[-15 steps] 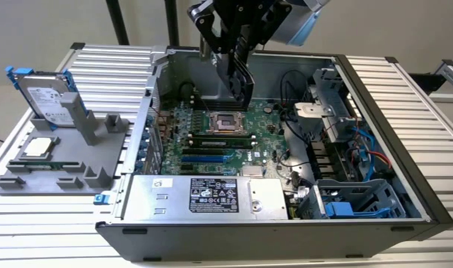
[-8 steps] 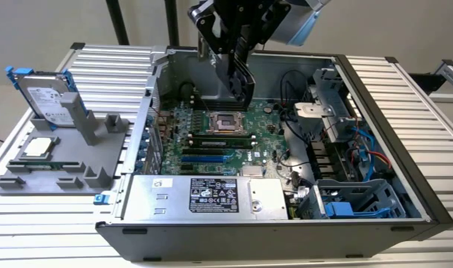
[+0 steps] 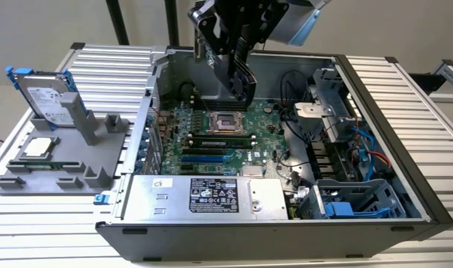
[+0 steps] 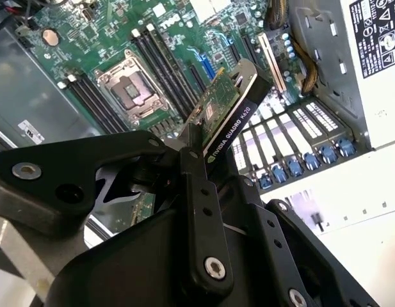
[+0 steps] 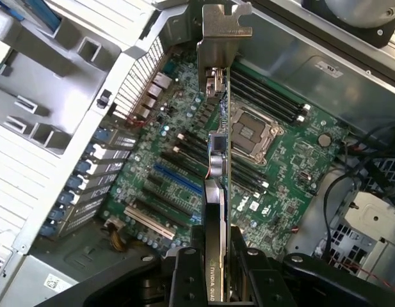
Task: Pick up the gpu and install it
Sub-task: 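Insert the gpu into the slot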
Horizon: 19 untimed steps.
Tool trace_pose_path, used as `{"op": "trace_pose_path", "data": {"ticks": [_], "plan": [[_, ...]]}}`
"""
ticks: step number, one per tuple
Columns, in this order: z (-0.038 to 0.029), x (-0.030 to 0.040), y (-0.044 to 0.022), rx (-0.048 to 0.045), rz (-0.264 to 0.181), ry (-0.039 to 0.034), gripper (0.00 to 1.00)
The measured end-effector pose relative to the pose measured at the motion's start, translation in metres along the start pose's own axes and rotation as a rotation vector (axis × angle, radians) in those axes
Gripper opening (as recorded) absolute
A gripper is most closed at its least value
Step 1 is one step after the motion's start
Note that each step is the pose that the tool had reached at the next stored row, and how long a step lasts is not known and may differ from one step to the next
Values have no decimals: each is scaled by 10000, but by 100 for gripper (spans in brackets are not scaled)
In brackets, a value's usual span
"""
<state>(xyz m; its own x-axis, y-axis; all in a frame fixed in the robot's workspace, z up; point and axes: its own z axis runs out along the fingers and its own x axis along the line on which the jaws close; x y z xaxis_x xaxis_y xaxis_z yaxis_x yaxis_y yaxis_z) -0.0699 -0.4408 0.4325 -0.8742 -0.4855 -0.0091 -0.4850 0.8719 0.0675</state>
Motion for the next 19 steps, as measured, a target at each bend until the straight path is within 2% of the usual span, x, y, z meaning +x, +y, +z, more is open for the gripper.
{"op": "trace_pose_path", "data": {"ticks": [11, 19], "plan": [[0, 0, 0, -5, -540, 37, 0], [0, 0, 0, -6, -575, 39, 0]]}}
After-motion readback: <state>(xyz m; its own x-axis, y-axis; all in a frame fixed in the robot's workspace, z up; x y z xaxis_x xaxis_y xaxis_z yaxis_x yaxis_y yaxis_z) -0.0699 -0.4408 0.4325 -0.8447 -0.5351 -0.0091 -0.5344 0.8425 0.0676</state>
